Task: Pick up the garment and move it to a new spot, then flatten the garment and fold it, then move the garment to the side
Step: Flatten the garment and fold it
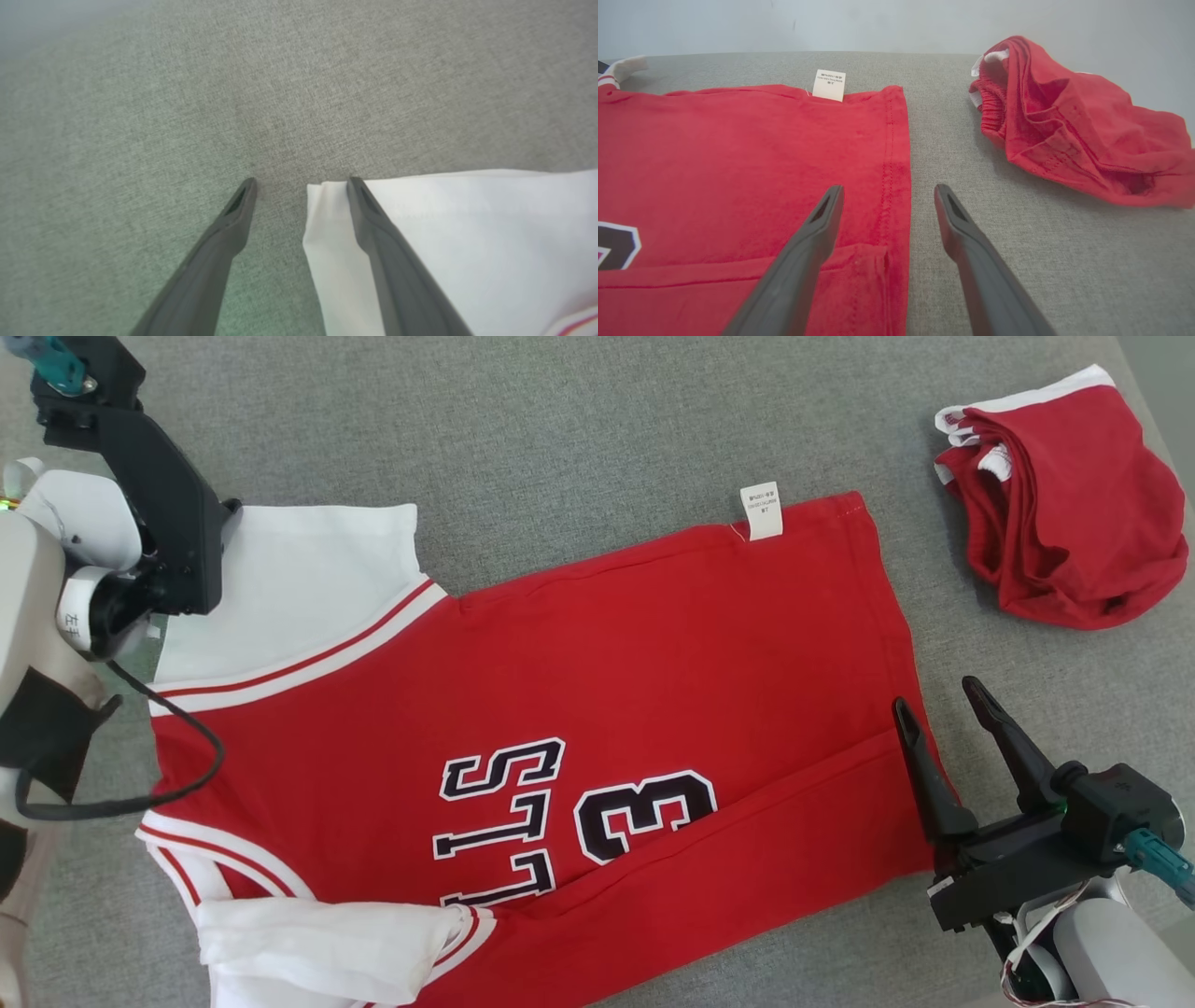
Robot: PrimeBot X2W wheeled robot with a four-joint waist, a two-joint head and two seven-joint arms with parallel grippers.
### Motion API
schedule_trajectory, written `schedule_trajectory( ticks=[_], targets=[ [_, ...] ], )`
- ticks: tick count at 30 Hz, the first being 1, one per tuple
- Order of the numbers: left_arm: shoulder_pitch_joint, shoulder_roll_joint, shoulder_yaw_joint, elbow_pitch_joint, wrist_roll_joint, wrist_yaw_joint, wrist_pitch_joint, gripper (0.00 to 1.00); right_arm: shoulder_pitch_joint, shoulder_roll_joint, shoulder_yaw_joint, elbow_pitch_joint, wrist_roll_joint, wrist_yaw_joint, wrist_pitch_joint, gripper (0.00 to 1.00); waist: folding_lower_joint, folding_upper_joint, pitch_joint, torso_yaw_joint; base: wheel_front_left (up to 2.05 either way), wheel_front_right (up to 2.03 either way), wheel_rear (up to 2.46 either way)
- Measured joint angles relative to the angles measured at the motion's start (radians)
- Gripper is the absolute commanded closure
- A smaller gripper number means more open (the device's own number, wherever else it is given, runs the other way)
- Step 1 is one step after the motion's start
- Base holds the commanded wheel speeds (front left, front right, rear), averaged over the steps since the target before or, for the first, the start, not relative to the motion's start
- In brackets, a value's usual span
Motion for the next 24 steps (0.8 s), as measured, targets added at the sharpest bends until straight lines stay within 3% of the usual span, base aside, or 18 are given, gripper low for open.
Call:
schedule_trajectory(
  ticks=[1,2,3,4,5,11,16,24],
  targets=[
    [-0.005,-0.001,0.000,0.007,-0.004,-0.001,0.007,0.00,-0.002,0.000,0.000,0.000,0.000,0.000,0.000,0.00,0.0000,0.0000,0.001,0.000,0.00,0.00,0.00],
    [-0.009,-0.002,0.001,0.015,-0.010,-0.002,0.011,0.42,-0.003,0.000,0.001,0.001,0.000,0.000,0.000,0.00,0.0000,0.0000,0.001,0.000,0.00,0.00,0.00],
    [-0.012,-0.004,0.000,0.019,-0.013,-0.005,0.016,0.65,-0.004,0.000,0.000,0.001,0.000,0.000,0.000,0.00,0.0000,0.0000,0.001,0.000,0.00,0.00,0.00],
    [-0.013,-0.005,-0.001,0.022,-0.015,-0.007,0.017,0.95,-0.005,-0.001,0.000,0.002,0.000,0.000,0.000,0.00,0.0000,0.0000,0.001,0.001,0.00,0.00,0.00],
    [-0.014,-0.008,-0.002,0.025,-0.022,-0.008,0.024,1.00,-0.006,-0.002,0.000,0.003,0.000,0.000,0.000,0.00,0.0000,0.0000,-0.001,0.002,0.00,0.00,0.00],
    [-0.009,-0.026,-0.016,0.028,-0.070,-0.017,0.069,1.00,-0.028,-0.024,0.011,0.015,0.000,0.000,0.000,0.00,0.0000,-0.0001,-0.020,0.009,0.00,0.00,0.00],
    [0.009,-0.028,-0.030,0.010,-0.087,-0.018,0.049,1.00,-0.103,-0.042,0.056,0.088,0.032,0.000,0.015,0.00,0.0000,-0.0001,-0.047,0.013,0.00,0.00,0.00],
    [0.036,-0.026,-0.051,-0.022,-0.123,-0.023,0.033,1.00,-0.328,-0.034,0.097,0.207,0.073,0.000,0.286,0.00,-0.0001,-0.0001,-0.090,0.020,0.00,0.00,0.00]
  ],
)
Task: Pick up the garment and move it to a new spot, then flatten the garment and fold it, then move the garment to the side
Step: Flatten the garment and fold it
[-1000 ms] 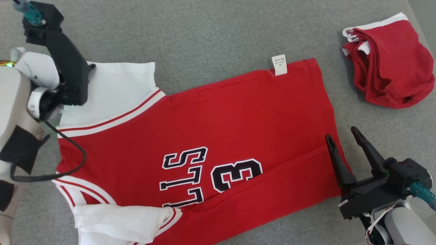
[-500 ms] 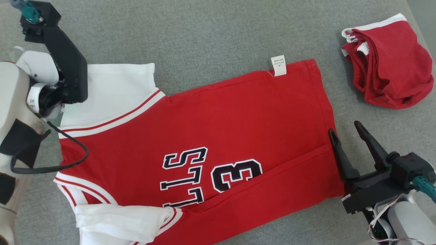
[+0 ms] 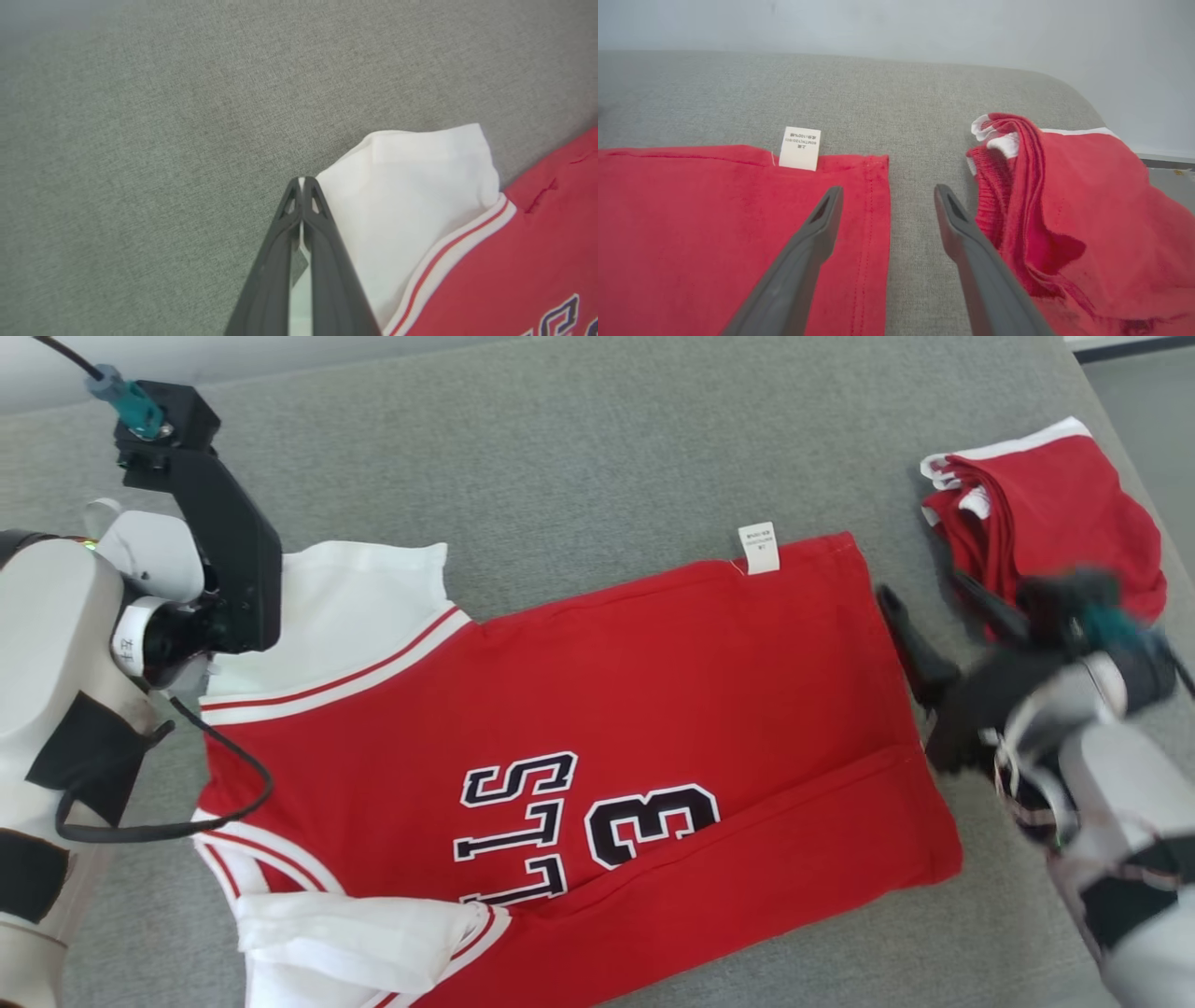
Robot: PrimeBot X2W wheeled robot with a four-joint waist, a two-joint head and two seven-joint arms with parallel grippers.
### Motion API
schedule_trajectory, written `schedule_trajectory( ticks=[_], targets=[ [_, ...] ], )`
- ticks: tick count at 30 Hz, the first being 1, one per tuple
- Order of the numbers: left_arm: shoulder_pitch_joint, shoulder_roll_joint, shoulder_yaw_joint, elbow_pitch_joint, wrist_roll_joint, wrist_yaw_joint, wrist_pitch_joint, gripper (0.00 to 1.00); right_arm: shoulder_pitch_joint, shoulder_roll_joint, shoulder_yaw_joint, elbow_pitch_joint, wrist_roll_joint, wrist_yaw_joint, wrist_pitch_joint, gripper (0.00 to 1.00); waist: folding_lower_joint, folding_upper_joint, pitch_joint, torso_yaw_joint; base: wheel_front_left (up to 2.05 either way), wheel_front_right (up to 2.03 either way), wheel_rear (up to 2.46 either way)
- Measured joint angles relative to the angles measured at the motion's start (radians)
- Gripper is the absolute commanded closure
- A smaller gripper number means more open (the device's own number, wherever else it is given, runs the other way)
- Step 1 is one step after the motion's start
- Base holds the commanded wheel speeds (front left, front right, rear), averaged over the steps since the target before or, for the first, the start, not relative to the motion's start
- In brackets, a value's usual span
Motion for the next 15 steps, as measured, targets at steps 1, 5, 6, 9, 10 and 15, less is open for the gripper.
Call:
schedule_trajectory(
  ticks=[1,5,6,9,10,15],
  targets=[
    [0.000,0.000,-0.005,-0.005,-0.004,0.000,0.000,1.00,-0.031,0.005,0.003,0.017,0.006,0.000,0.047,0.00,0.0000,0.0000,-0.003,0.004,0.00,0.00,0.00],
    [0.005,0.000,-0.025,-0.030,-0.015,0.000,0.000,1.00,-0.160,0.047,0.009,0.107,0.022,0.000,0.270,0.00,0.0000,0.0000,-0.011,0.026,0.00,0.00,0.00],
    [0.005,0.000,-0.029,-0.035,-0.018,0.000,0.000,1.00,-0.177,0.054,0.004,0.124,0.026,0.000,0.302,0.00,0.0000,0.0000,-0.012,0.031,0.00,0.00,0.00],
    [0.005,0.000,-0.041,-0.047,-0.022,0.000,0.000,1.00,-0.225,0.070,-0.005,0.180,0.016,0.000,0.379,0.00,0.0000,0.0000,-0.010,0.045,0.00,0.00,0.00],
    [0.005,0.000,-0.046,-0.051,-0.024,0.000,0.000,1.00,-0.238,0.074,-0.012,0.198,0.010,0.000,0.395,0.00,0.0001,0.0000,-0.008,0.049,0.00,0.00,0.00],
    [0.002,-0.001,-0.070,-0.072,-0.032,-0.002,-0.001,1.00,-0.287,0.098,-0.035,0.275,-0.022,0.000,0.429,0.00,0.0001,0.0000,0.003,0.066,0.00,0.00,0.00]
  ],
)
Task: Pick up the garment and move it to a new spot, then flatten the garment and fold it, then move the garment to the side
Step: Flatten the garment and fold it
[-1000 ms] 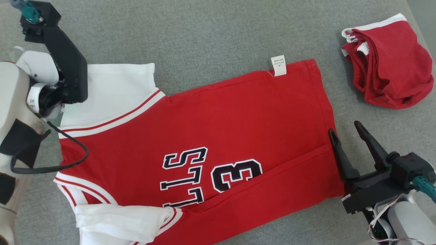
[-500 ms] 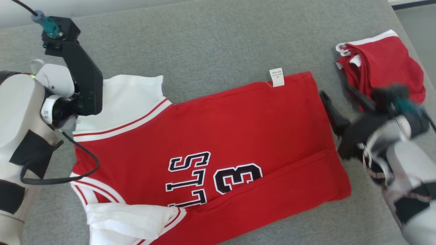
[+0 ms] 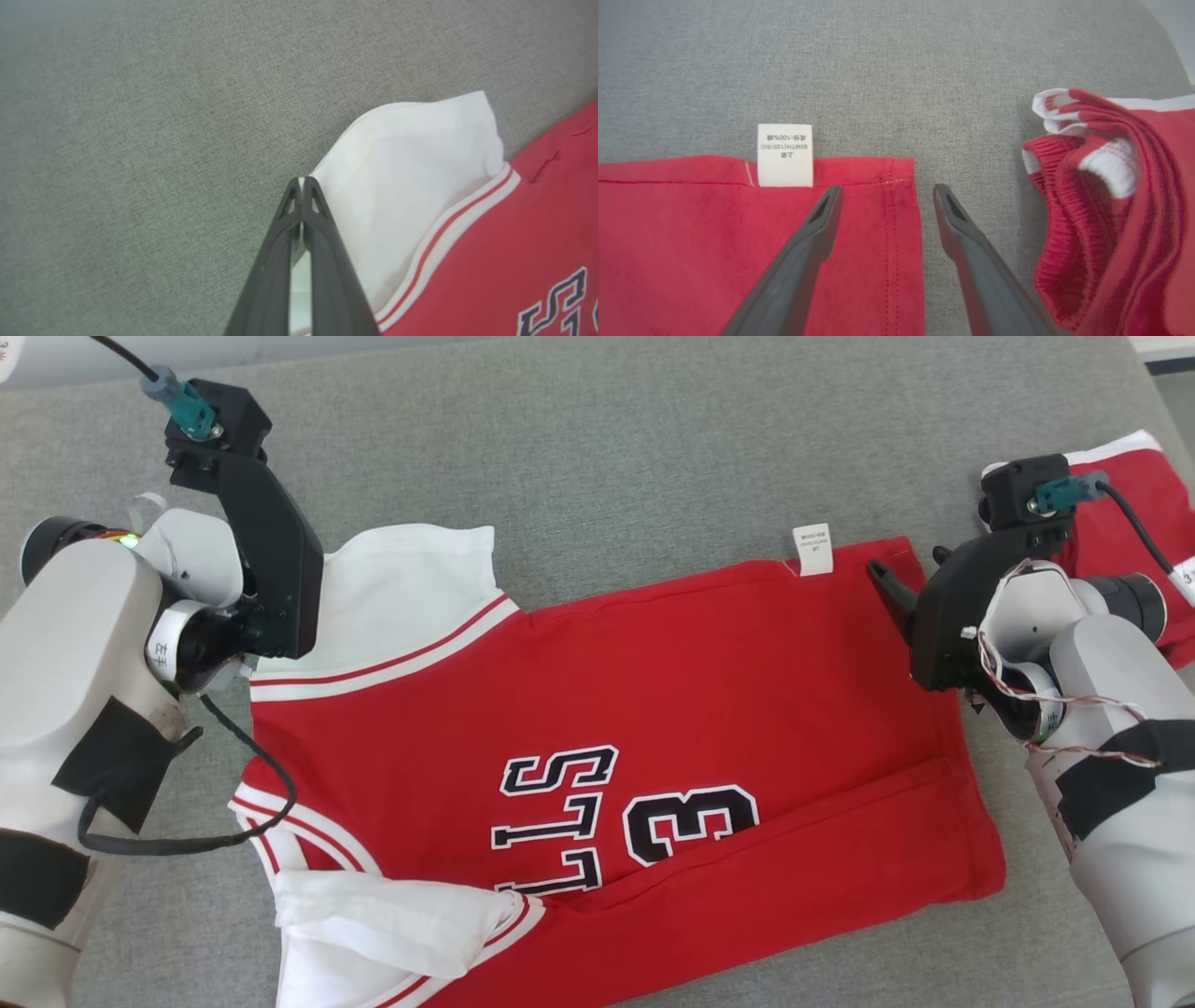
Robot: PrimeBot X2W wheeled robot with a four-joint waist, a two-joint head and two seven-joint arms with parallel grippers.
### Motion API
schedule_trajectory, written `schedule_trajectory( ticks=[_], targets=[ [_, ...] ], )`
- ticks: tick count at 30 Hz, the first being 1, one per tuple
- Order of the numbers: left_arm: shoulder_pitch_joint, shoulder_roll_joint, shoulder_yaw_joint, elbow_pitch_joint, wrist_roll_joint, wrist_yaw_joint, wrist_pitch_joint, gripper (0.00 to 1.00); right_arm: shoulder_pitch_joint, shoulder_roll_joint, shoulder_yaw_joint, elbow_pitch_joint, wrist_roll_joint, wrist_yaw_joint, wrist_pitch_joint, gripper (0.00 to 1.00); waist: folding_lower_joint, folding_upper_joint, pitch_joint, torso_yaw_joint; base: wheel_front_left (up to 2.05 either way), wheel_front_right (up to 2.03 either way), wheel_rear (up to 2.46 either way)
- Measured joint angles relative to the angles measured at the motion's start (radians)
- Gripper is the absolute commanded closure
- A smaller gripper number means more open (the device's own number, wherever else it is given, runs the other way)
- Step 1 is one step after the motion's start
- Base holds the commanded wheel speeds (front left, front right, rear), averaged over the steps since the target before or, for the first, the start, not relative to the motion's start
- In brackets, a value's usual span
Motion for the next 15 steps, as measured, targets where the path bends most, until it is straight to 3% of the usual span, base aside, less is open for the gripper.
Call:
schedule_trajectory(
  ticks=[3,5,6,7,8,10,11,12,15],
  targets=[
    [-0.007,0.001,-0.011,-0.008,-0.002,0.000,0.000,1.00,-0.022,0.009,-0.008,0.039,-0.014,0.000,0.003,0.00,0.0000,0.0000,0.007,0.006,0.00,0.00,0.00],
    [-0.012,0.001,-0.018,-0.012,-0.005,0.000,0.000,1.00,-0.035,0.014,-0.011,0.061,-0.019,0.000,-0.002,0.18,0.0000,0.0000,0.011,0.010,0.00,0.00,0.00],
    [-0.014,0.001,-0.021,-0.014,-0.007,0.000,0.000,1.00,-0.040,0.016,-0.013,0.072,-0.021,0.000,-0.006,0.22,0.0000,0.0000,0.013,0.012,0.00,0.00,0.00],
    [-0.017,0.001,-0.026,-0.016,-0.008,0.000,-0.001,1.00,-0.043,0.017,-0.014,0.083,-0.021,0.000,-0.010,0.35,0.0000,0.0000,0.014,0.014,0.00,0.00,0.00],
    [-0.021,0.001,-0.029,-0.019,-0.009,0.000,-0.001,1.00,-0.046,0.017,-0.013,0.094,-0.024,0.000,-0.012,0.38,0.0000,0.0000,0.015,0.016,0.00,0.00,0.00],
    [-0.024,0.001,-0.036,-0.022,-0.012,0.000,-0.005,1.00,-0.052,0.016,-0.013,0.115,-0.027,0.000,-0.021,0.62,0.0000,0.0000,0.017,0.022,0.00,0.00,0.00],
    [-0.025,0.002,-0.040,-0.023,-0.018,0.000,-0.005,1.00,-0.056,0.016,-0.013,0.125,-0.029,0.000,-0.026,0.62,0.0000,0.0000,0.018,0.024,0.00,0.00,0.00],
    [-0.025,0.003,-0.045,-0.024,-0.024,0.000,-0.009,1.00,-0.060,0.016,-0.012,0.132,-0.029,0.000,-0.030,1.00,0.0001,0.0000,0.019,0.027,0.00,0.00,0.00],
    [-0.029,0.011,-0.059,-0.044,-0.030,0.000,-0.036,1.00,-0.072,0.015,-0.010,0.149,-0.035,0.000,-0.056,1.00,0.0000,0.0000,0.020,0.034,0.00,0.00,0.00]
  ],
)
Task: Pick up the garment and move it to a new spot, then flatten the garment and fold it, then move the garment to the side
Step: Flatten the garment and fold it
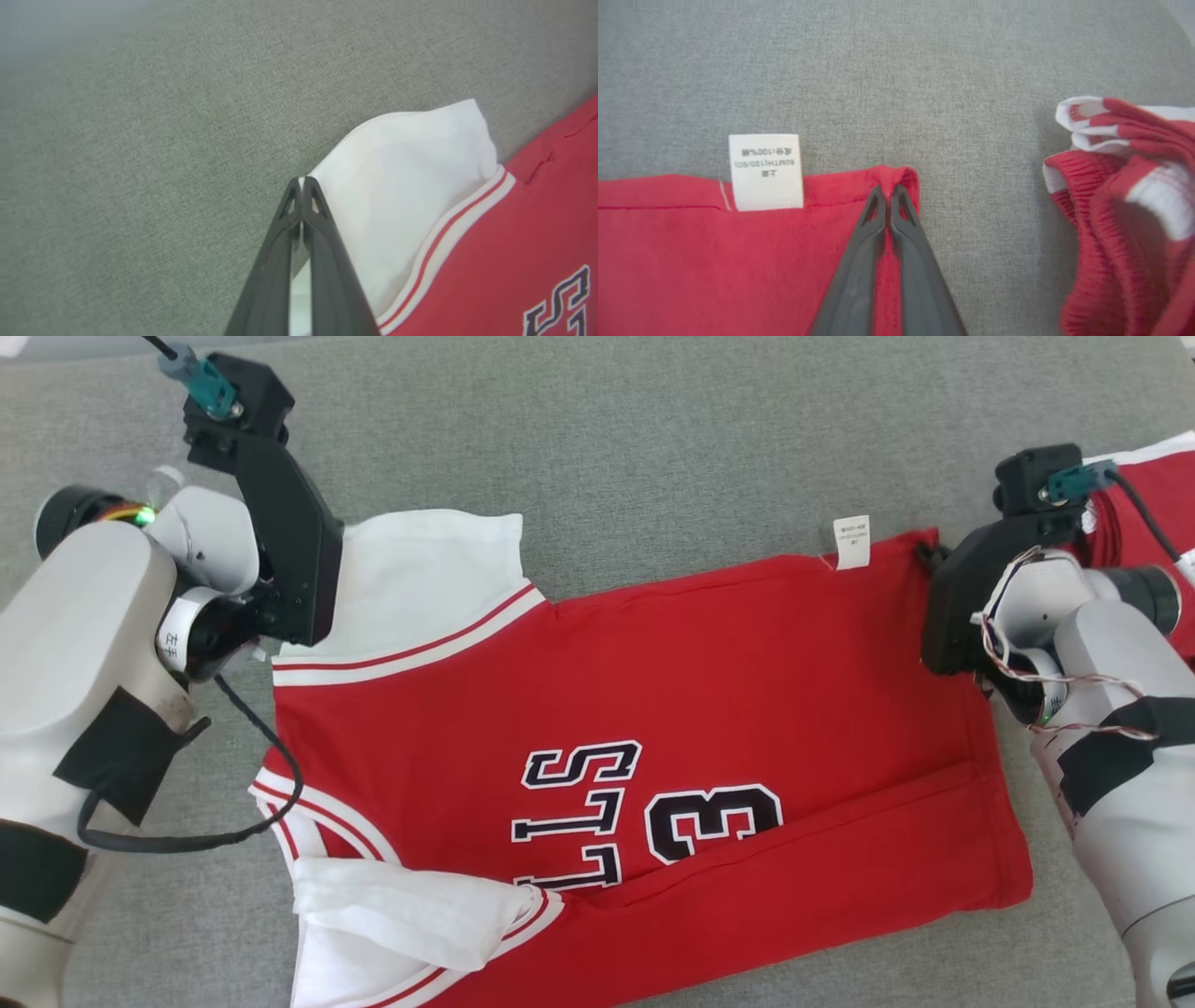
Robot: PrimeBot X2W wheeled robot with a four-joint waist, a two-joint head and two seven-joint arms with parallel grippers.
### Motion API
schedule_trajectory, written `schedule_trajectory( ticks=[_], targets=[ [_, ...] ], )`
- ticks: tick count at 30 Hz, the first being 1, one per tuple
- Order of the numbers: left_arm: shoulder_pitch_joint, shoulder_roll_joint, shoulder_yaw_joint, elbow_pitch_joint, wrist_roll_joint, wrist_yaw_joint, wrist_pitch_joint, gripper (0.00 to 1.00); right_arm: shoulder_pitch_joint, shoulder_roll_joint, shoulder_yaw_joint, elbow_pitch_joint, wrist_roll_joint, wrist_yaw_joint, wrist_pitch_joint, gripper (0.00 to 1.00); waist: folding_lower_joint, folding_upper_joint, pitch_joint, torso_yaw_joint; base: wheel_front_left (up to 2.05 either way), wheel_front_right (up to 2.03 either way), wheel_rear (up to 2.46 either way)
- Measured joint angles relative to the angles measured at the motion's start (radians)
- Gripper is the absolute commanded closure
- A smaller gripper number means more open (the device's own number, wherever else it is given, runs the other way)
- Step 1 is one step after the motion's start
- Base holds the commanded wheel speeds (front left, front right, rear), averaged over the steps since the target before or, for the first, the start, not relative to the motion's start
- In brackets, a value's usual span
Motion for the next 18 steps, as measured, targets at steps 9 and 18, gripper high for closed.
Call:
schedule_trajectory(
  ticks=[9,18],
  targets=[
    [-0.039,0.038,-0.039,-0.039,-0.005,0.000,-0.171,1.00,-0.043,-0.013,-0.019,0.044,-0.003,0.000,-0.117,1.00,0.0000,0.0000,-0.008,0.022,0.00,0.00,0.00],
    [-0.098,0.032,-0.018,0.017,0.014,-0.001,-0.379,1.00,-0.064,-0.050,-0.019,0.056,0.064,0.000,-0.216,1.00,0.0000,0.0000,-0.027,0.054,0.00,0.00,0.00]
  ],
)
